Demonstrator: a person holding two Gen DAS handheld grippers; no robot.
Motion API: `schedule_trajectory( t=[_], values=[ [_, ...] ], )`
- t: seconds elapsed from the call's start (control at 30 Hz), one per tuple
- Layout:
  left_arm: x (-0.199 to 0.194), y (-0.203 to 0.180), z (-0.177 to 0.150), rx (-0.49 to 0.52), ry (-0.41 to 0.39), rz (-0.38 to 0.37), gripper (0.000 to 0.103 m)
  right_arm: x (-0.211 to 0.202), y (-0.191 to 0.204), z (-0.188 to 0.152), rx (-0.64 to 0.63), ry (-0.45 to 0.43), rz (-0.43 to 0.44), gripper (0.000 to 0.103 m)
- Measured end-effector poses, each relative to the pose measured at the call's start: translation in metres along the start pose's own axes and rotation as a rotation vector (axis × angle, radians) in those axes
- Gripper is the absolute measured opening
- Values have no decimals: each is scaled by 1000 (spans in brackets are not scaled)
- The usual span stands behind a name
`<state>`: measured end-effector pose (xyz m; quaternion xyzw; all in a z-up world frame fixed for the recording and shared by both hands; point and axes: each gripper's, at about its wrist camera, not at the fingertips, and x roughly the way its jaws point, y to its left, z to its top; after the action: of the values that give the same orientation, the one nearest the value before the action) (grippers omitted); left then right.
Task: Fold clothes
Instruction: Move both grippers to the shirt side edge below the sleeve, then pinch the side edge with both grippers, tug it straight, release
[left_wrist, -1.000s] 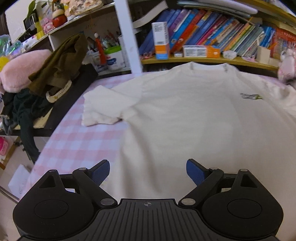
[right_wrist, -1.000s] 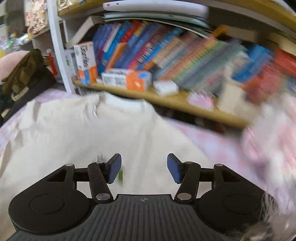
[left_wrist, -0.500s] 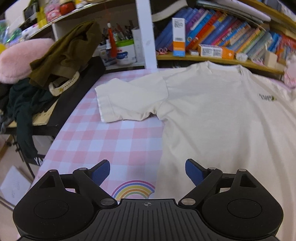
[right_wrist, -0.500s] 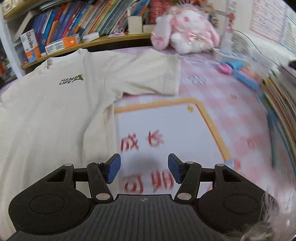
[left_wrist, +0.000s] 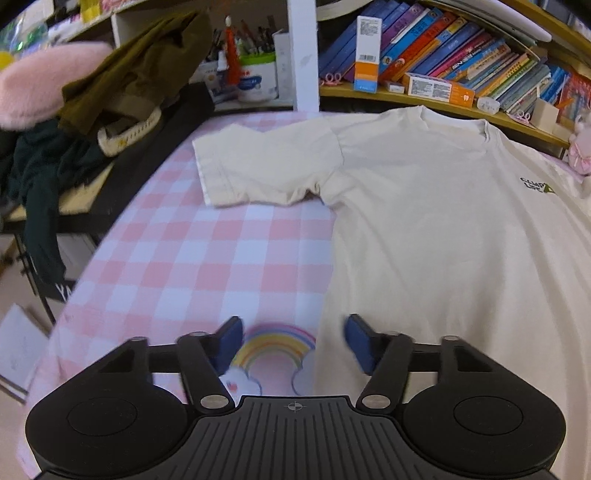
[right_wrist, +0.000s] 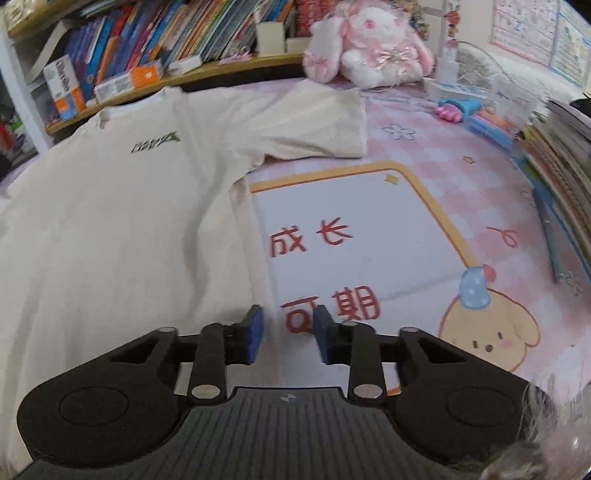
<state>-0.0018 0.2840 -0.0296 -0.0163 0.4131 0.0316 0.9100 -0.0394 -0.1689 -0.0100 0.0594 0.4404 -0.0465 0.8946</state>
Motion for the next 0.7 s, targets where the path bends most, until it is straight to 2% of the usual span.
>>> schedule_trajectory(
  t=[0.03, 0.07, 0.13, 0.17, 0.3, 0.43, 0.5, 0.6, 0.7],
  values=[
    [-1, 1, -2, -10, 4, -13, 34, 1, 2, 1, -15, 1, 14, 9],
    [-1, 1, -4, -19, 8, -27, 22, 2, 5, 3, -28, 4, 29, 4],
    [-4, -5, -5, 4, 14, -47, 7, 4, 10, 5, -59, 4, 13, 2],
    [-5, -8, -6, 16, 14, -45, 5, 5, 12, 7, -75, 3, 2, 2],
    [-8, -11, -8, 25, 14, -32, 3, 10, 9, 12, -91, -10, -54, 1],
    [-9, -11, -9, 24, 17, -37, 4, 11, 1, 15, -53, -3, -38, 1],
    [-8, -8, -8, 14, 19, -37, 4, 9, -3, 15, -9, 6, -3, 5],
    [-5, -5, -6, 21, 19, -18, 4, 3, -6, 13, 44, 4, 22, 20],
    [-1, 0, -4, 10, 22, -12, 4, 2, -3, 7, 27, 22, -10, 21]
  ],
)
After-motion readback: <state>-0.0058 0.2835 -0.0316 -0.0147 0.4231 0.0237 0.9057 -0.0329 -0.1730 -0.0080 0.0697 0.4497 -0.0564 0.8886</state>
